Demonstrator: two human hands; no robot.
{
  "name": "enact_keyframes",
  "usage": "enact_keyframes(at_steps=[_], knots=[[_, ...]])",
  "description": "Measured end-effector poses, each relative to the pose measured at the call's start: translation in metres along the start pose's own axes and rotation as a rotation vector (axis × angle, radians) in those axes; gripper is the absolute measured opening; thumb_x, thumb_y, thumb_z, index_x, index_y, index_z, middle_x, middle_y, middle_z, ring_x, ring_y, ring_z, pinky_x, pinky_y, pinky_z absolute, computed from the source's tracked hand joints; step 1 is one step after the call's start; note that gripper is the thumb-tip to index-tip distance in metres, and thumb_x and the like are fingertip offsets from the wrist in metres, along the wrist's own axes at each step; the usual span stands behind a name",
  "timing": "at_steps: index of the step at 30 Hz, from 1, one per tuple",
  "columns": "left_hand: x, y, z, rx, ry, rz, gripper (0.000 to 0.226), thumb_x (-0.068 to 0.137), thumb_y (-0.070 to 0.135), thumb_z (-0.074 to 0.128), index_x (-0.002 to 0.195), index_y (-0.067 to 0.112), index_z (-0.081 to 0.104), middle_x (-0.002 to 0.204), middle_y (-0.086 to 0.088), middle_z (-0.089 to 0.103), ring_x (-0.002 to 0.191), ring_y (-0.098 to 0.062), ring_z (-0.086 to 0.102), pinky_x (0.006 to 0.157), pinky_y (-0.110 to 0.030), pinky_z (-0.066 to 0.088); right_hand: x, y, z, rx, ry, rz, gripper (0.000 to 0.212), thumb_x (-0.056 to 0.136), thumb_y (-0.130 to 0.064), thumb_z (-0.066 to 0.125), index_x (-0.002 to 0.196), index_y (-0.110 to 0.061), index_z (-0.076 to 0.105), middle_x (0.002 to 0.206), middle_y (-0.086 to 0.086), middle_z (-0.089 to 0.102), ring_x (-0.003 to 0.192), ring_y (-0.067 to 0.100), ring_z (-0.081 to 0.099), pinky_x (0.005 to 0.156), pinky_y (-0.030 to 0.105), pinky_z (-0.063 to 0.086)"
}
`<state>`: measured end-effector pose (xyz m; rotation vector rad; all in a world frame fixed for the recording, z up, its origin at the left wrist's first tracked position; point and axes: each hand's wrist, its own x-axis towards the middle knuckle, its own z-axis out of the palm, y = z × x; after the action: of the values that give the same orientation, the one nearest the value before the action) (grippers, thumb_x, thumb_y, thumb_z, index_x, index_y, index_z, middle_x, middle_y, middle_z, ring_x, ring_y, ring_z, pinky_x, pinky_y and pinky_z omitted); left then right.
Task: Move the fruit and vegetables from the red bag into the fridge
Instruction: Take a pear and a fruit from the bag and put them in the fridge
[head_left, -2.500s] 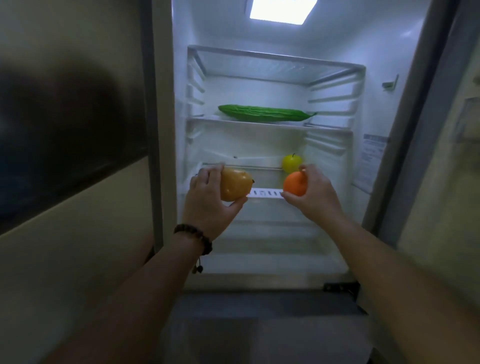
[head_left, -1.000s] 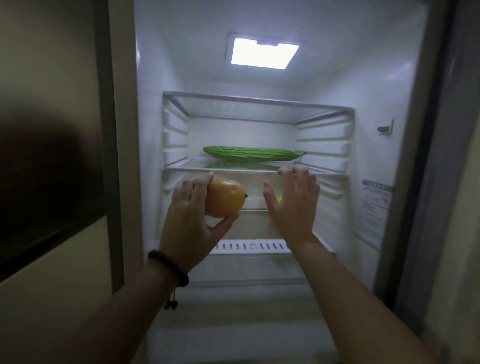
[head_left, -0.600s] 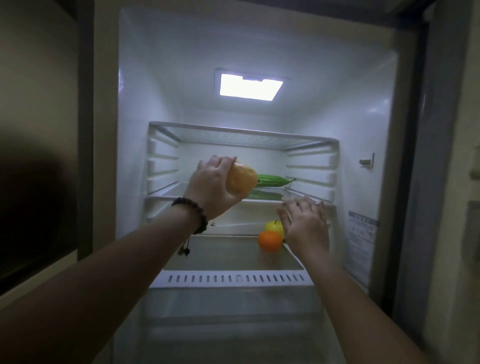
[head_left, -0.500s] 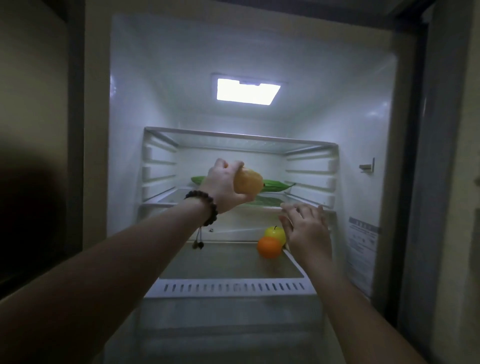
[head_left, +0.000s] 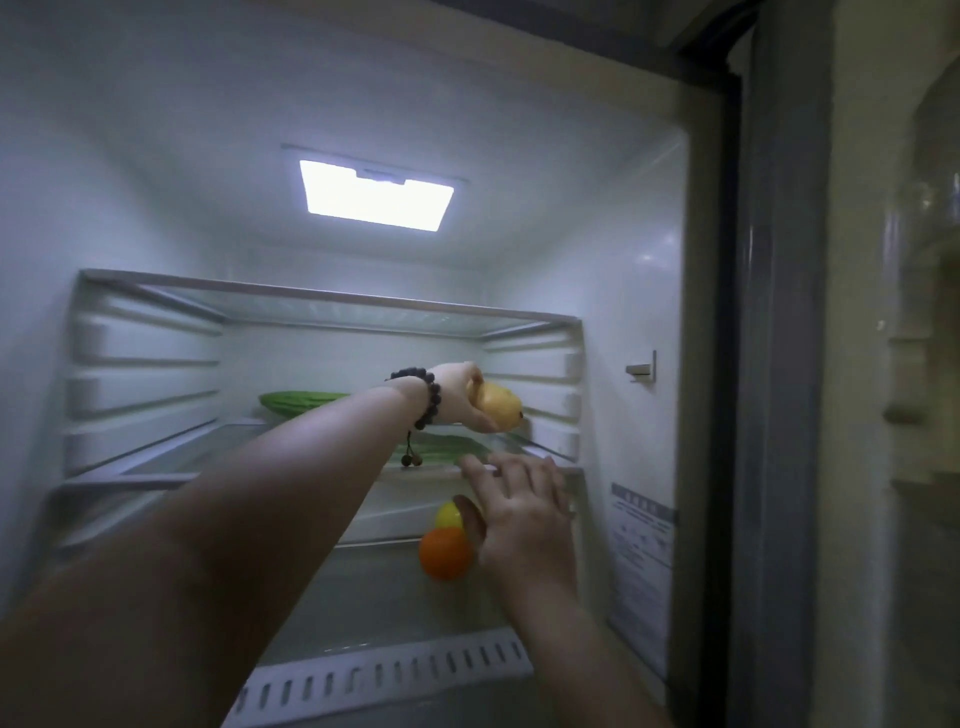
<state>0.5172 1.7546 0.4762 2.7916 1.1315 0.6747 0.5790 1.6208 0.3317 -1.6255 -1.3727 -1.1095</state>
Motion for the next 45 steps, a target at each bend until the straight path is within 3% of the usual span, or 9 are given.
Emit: enact_keyframes(at_steps=[3,7,12,19,23,27,31,35,45], knots=[[0.008,-0.002,0.007,-0.010,-0.096,-0.009,0.087,0.064,0.054,0.077,0.136,0.027,0.037,0.133,-0.002,0.049,0.110,-0.022,0.053,0.095,-0.040,0.046,0.000,0.000,0.003,-0.015,0.035,-0.007,0.032,0.089,-0.044,0.039,0.116,-0.036,0.055,0.108,-0.002,0.063,0.108,0.018,0.045,0.103,0.039,0.024],[0.004,-0.008,0.007,-0.116,-0.167,-0.025,0.085,0.071,0.048,0.075,0.141,0.032,0.030,0.141,0.000,0.042,0.114,-0.022,0.051,0.086,-0.032,0.050,-0.002,0.000,0.009,0.010,0.042,-0.014,0.031,0.089,-0.041,0.043,0.118,-0.036,0.052,0.110,-0.001,0.061,0.110,0.019,0.042,0.106,0.042,0.023],[-0.002,-0.007,0.000,0.013,-0.141,-0.032,0.096,0.068,0.058,0.071,0.146,0.036,0.018,0.150,0.000,0.031,0.133,-0.026,0.036,0.107,-0.045,0.034,-0.002,-0.002,0.010,0.024,0.046,0.000,0.031,0.090,-0.040,0.040,0.118,-0.034,0.051,0.111,0.000,0.060,0.110,0.023,0.049,0.108,0.043,0.021],[-0.056,-0.008,-0.017,0.117,0.056,-0.032,0.075,0.080,0.058,0.058,0.144,0.034,0.027,0.146,-0.002,0.037,0.128,-0.023,0.042,0.098,-0.036,0.041,0.000,-0.005,0.003,0.057,-0.005,0.015,0.033,0.089,-0.038,0.037,0.117,-0.030,0.053,0.111,0.003,0.061,0.111,0.023,0.046,0.108,0.044,0.023],[-0.108,-0.017,-0.026,0.064,0.167,-0.067,0.067,0.083,0.052,0.057,0.142,0.031,0.034,0.143,0.000,0.043,0.126,-0.020,0.044,0.099,-0.033,0.040,0.003,-0.009,-0.011,0.112,-0.145,0.027,0.036,0.089,-0.032,0.049,0.124,-0.026,0.053,0.121,0.009,0.057,0.119,0.028,0.042,0.112,0.049,0.022],[-0.165,-0.008,-0.025,0.172,0.347,-0.064,0.061,0.087,0.053,0.047,0.141,0.026,0.037,0.142,-0.004,0.045,0.127,-0.023,0.043,0.103,-0.039,0.039,0.007,-0.013,-0.034,0.097,-0.344,0.044,0.048,0.097,-0.028,0.041,0.144,-0.027,0.030,0.149,0.006,0.033,0.138,0.025,0.021,0.118,0.040,0.008],[-0.216,0.000,-0.010,0.139,0.484,-0.009,0.060,0.088,0.050,0.047,0.140,0.021,0.039,0.140,-0.004,0.047,0.127,-0.021,0.043,0.104,-0.037,0.037,-0.005,-0.023,-0.054,0.105,-0.433,0.068,0.058,0.096,-0.020,0.039,0.149,-0.027,0.016,0.158,0.006,0.014,0.145,0.024,0.005,0.119,0.041,0.002],[-0.267,0.002,0.008,0.119,0.463,-0.020,0.064,0.087,0.052,0.046,0.142,0.021,0.035,0.145,-0.004,0.041,0.134,-0.019,0.034,0.110,-0.037,0.027,-0.036,-0.039,-0.084,0.165,-0.416,0.099,0.053,0.097,-0.024,0.036,0.148,-0.028,0.020,0.158,0.006,0.014,0.146,0.022,0.004,0.119,0.042,0.004],[-0.408,0.038,0.049,0.060,0.380,-0.047,0.064,0.088,0.052,0.043,0.143,0.022,0.031,0.146,-0.001,0.039,0.135,-0.019,0.030,0.112,-0.038,0.024,-0.143,-0.076,-0.204,0.199,-0.470,0.155,0.051,0.098,-0.027,0.039,0.146,-0.026,0.025,0.156,0.008,0.019,0.145,0.024,0.008,0.118,0.044,0.008]])
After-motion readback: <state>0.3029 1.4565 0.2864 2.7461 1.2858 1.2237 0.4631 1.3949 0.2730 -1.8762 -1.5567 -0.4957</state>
